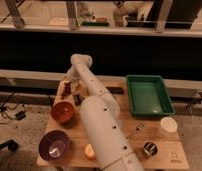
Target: Place grapes in red bowl
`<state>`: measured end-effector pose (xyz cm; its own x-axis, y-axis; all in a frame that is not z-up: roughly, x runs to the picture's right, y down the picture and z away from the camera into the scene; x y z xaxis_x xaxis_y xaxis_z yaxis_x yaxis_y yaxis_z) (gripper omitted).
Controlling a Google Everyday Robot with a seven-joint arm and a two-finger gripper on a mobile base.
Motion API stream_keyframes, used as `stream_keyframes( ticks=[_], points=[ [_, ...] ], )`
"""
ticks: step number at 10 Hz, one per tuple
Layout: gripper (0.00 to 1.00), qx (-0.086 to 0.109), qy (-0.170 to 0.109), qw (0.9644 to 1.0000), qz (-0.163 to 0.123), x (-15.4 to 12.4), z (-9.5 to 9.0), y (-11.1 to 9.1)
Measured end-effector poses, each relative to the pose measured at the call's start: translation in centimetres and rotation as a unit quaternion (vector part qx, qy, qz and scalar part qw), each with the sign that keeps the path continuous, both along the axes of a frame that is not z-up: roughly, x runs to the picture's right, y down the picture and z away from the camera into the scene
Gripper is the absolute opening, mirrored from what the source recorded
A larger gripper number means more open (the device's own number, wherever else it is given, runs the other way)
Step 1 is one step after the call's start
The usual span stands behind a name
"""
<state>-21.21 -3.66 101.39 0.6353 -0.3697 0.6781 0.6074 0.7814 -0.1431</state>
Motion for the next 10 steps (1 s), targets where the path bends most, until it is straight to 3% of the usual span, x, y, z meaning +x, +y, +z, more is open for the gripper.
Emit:
stream_keyframes(
  ticks=[5, 10],
  points=[
    [0.03, -0.014, 0.0, 0.9999, -0.007, 0.1, 0.18, 0.19],
    [0.0, -0.013, -0.004, 0.9998, -0.015, -0.13, -0.37, -0.11]
  ],
)
